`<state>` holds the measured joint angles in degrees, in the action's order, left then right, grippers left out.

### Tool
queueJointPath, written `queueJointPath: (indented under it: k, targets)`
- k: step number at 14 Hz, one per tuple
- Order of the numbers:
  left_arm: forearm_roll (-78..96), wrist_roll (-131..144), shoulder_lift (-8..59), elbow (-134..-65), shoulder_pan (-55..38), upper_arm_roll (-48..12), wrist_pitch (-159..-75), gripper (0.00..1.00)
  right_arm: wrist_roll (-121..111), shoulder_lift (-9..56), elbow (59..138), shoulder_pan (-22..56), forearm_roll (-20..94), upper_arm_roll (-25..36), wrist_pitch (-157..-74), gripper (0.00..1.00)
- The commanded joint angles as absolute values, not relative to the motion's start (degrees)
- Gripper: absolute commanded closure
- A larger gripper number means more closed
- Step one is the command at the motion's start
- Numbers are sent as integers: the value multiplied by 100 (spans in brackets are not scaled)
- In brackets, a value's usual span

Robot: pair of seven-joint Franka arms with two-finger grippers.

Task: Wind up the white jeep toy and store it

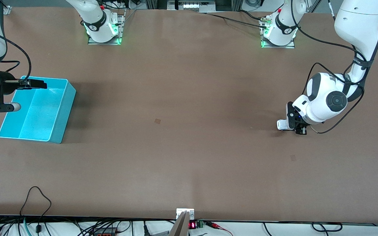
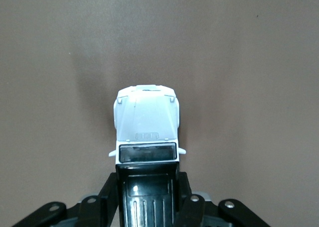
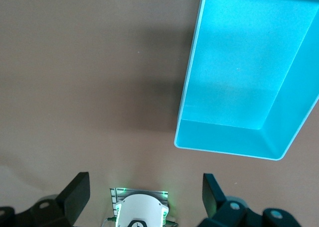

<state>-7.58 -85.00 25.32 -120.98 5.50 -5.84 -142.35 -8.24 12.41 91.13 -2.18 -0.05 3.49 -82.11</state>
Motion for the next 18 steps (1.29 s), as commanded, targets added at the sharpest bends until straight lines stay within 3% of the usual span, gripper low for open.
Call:
queueJointPath:
  k: [1, 18]
  targets:
    - [-615, -8596, 2505, -12120, 571, -615, -14168, 73, -923, 1248, 9035, -255, 97, 299, -8147, 0]
    - [-606, -8464, 2478, -12111, 598, -615, -13658, 80, -1002, 1327, 9035, -308, 27, 325, -8244, 0]
